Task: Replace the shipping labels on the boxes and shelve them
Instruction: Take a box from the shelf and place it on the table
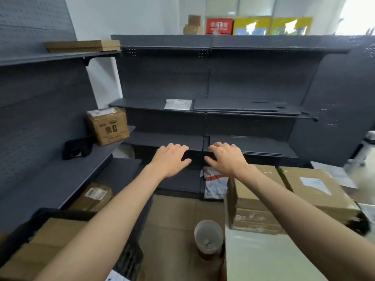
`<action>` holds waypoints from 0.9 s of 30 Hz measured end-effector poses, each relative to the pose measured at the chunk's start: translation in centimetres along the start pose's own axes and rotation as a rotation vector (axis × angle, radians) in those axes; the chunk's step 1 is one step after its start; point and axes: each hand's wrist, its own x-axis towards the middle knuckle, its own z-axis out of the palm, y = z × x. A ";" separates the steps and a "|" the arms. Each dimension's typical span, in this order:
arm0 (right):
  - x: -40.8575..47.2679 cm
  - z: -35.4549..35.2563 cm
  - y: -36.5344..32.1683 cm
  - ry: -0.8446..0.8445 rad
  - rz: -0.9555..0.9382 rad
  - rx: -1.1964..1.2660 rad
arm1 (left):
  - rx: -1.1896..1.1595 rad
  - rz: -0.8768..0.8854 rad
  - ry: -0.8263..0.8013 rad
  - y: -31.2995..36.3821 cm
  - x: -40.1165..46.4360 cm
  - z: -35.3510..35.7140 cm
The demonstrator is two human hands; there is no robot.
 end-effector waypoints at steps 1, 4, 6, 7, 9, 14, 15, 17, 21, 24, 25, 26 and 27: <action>-1.0 -0.2 1.9 0.000 0.026 -0.008 | -0.002 0.026 -0.001 2.0 0.8 0.2; -4.2 -0.5 7.5 -0.002 0.088 -0.015 | -0.013 0.086 0.002 8.0 2.9 0.7; -6.2 -0.5 11.2 -0.002 0.119 -0.020 | -0.020 0.111 0.002 12.1 4.2 1.2; -7.2 -0.3 13.1 -0.003 0.133 -0.020 | -0.021 0.118 0.000 14.0 4.8 1.5; -9.0 -0.1 16.9 -0.006 0.158 -0.014 | -0.021 0.124 -0.005 17.9 5.9 2.0; -12.6 1.2 25.1 -0.052 0.190 0.002 | 0.029 0.113 -0.066 25.2 8.6 4.2; -13.0 1.6 26.3 -0.051 0.188 0.006 | 0.036 0.105 -0.077 26.1 9.1 4.7; -13.8 2.5 28.0 -0.070 0.184 0.009 | 0.046 0.089 -0.116 27.6 9.8 5.8; -14.2 5.1 30.0 -0.144 0.193 0.042 | 0.039 0.059 -0.183 29.0 11.3 8.4; -13.7 7.3 30.4 -0.191 0.203 0.080 | -0.020 0.028 -0.236 29.3 12.4 10.9; -13.5 8.1 30.5 -0.205 0.205 0.091 | -0.029 0.021 -0.250 29.3 12.7 11.8; -13.1 8.9 30.5 -0.222 0.212 0.098 | -0.035 0.015 -0.262 29.2 13.1 12.7; -12.8 9.7 30.6 -0.241 0.223 0.100 | -0.043 0.009 -0.270 29.0 13.5 13.6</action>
